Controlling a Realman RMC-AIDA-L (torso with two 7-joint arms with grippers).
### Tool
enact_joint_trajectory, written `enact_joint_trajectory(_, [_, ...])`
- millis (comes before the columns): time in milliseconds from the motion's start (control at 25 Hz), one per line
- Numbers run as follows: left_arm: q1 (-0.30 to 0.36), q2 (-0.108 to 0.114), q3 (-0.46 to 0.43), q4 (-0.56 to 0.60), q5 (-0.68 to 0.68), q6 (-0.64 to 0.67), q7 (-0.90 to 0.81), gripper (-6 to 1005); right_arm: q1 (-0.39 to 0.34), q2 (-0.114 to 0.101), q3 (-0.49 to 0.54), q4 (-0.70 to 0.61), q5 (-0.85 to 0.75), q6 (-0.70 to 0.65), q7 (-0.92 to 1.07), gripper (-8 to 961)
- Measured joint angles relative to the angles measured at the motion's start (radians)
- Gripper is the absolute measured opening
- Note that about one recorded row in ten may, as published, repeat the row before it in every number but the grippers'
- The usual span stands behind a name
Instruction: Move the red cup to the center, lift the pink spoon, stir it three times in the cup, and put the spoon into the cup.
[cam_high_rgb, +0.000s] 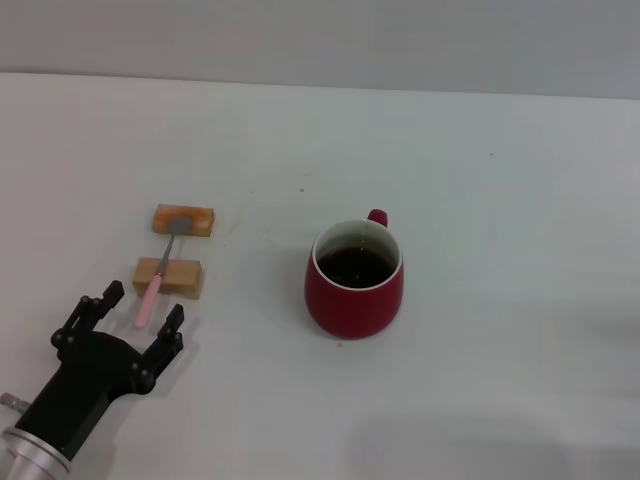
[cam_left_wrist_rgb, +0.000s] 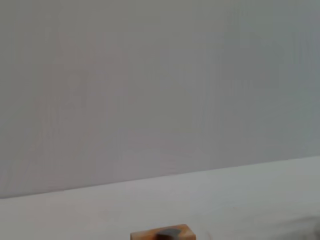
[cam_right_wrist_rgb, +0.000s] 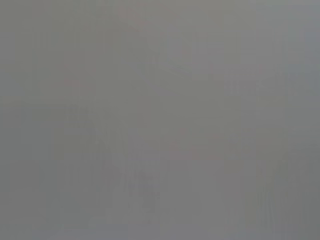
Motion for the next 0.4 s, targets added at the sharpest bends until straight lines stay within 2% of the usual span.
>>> enact_joint_trajectory(400, [-0.008, 0.000, 0.001, 0.000, 0.000, -0.033, -0.001, 776, -0.011, 0.000, -0.002, 0.004, -0.004, -0.001, 0.000, -2])
